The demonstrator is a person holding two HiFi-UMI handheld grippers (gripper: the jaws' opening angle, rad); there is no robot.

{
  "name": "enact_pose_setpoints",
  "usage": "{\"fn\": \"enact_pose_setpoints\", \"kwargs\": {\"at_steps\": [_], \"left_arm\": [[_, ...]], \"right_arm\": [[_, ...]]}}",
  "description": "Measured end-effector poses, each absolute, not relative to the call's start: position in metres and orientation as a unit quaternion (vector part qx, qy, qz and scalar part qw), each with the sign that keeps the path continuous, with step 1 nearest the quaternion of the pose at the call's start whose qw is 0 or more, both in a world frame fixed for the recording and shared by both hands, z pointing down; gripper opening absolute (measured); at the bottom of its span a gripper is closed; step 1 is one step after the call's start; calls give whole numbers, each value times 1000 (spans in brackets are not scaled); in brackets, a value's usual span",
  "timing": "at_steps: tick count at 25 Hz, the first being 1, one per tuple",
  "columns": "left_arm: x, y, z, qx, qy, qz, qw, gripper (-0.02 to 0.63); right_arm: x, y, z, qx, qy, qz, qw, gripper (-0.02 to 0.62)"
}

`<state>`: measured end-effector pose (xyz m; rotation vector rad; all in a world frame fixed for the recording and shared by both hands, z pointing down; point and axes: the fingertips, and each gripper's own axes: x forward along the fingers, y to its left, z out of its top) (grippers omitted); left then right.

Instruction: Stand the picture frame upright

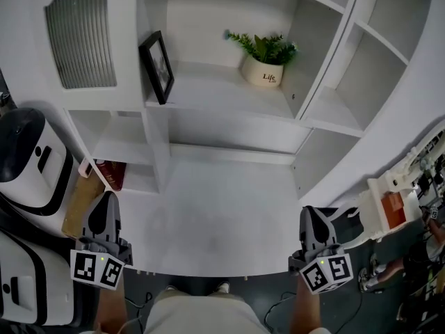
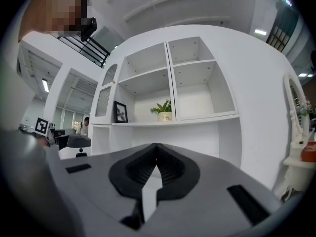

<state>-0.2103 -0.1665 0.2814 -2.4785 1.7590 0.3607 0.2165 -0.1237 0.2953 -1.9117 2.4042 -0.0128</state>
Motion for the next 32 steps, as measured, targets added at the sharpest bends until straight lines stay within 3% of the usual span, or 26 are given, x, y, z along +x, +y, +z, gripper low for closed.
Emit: {"fn": "enact_pose_setpoints", "kwargs": {"at_steps": [32], "left_arm": [[-219,-146,264,-808,570,141,51,17]], "right_arm": [[186,-121,297,-602,796,-29,62,8]]}}
